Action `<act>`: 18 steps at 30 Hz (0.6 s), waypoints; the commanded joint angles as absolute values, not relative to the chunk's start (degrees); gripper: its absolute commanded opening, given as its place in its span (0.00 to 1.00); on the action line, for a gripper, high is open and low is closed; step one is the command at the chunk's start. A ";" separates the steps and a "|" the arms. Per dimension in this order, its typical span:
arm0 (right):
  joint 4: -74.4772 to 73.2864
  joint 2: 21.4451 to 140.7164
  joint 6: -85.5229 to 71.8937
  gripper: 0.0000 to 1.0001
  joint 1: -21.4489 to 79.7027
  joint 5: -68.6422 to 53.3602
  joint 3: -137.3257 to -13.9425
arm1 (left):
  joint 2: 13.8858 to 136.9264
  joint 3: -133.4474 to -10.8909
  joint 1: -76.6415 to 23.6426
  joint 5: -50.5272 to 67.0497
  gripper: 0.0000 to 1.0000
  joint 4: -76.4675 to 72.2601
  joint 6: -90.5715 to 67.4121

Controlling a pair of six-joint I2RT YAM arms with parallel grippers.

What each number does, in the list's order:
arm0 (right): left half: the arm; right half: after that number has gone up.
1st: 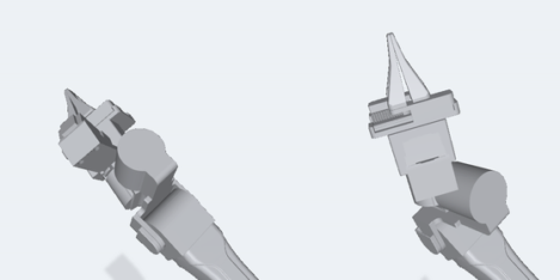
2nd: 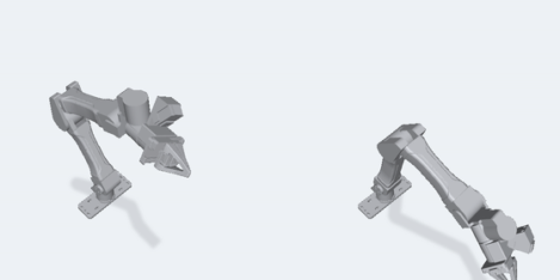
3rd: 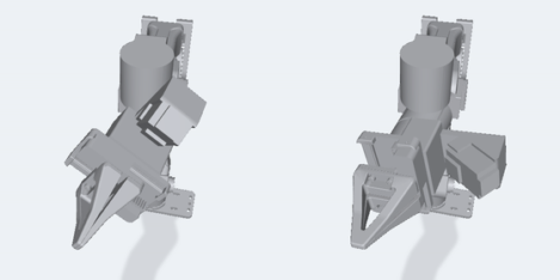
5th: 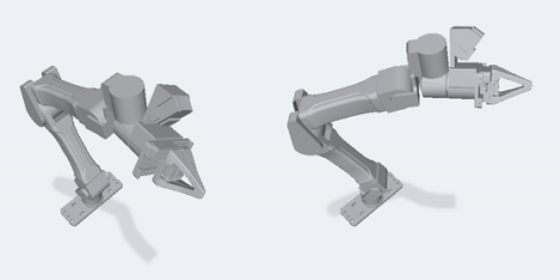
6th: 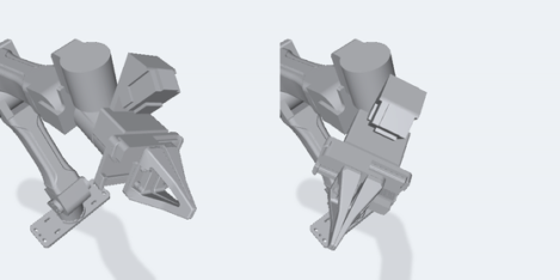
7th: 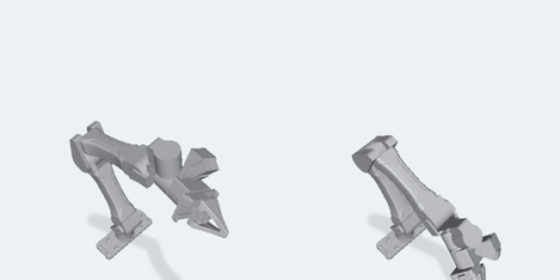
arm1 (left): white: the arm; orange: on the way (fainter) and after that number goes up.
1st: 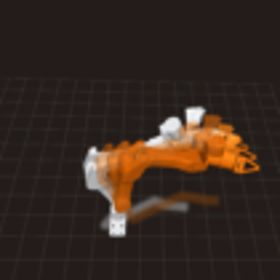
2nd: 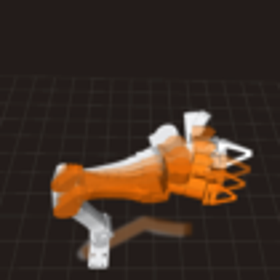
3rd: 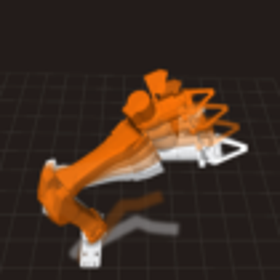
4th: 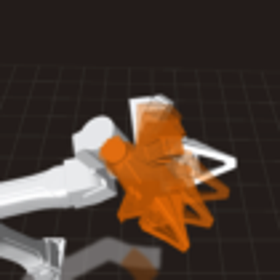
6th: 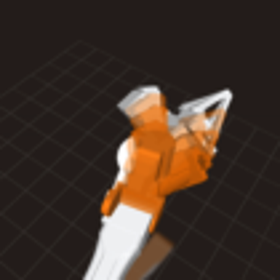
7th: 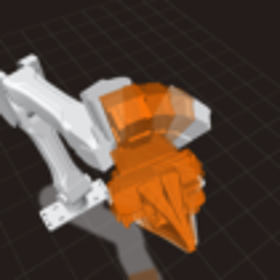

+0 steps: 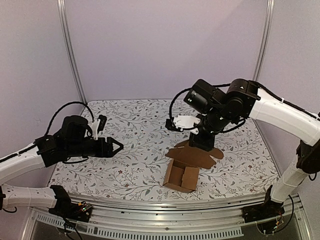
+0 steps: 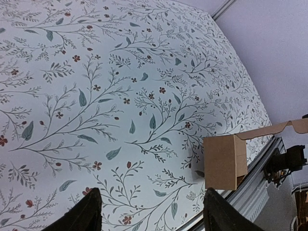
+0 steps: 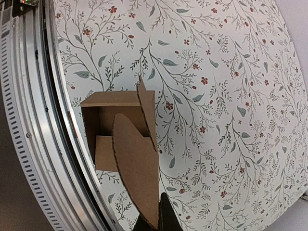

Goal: Fold the paper box

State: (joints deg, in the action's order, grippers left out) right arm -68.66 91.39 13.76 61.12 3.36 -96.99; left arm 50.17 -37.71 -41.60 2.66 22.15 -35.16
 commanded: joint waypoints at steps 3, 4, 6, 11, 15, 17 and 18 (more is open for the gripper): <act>-78.16 99.14 25.15 0.00 63.70 12.01 -106.98 | 53.08 -36.62 -42.62 5.73 0.70 18.49 -35.08; -78.58 100.24 25.94 0.00 63.97 12.34 -108.47 | 53.54 -36.53 -42.89 5.86 0.70 18.09 -35.03; -79.10 102.91 27.16 0.00 64.83 13.68 -110.91 | 54.44 -36.35 -43.50 5.98 0.70 17.26 -35.02; -81.85 111.06 29.69 0.00 66.61 16.00 -116.59 | 56.51 -36.07 -44.74 6.04 0.70 16.20 -35.19; -83.05 116.30 30.74 0.00 67.55 19.00 -120.18 | 57.32 -35.48 -45.38 5.89 0.71 15.47 -35.28; -82.86 117.61 30.97 0.01 67.64 18.30 -121.26 | 58.03 -35.25 -45.80 6.18 0.71 14.45 -35.34; -82.83 118.09 30.90 0.02 67.71 18.13 -121.81 | 58.52 -35.25 -45.98 6.21 0.71 14.26 -35.27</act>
State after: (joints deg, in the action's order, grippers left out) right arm -76.07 115.96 29.45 67.16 16.71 -118.98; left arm 57.23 -36.38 -44.64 5.61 16.51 -35.20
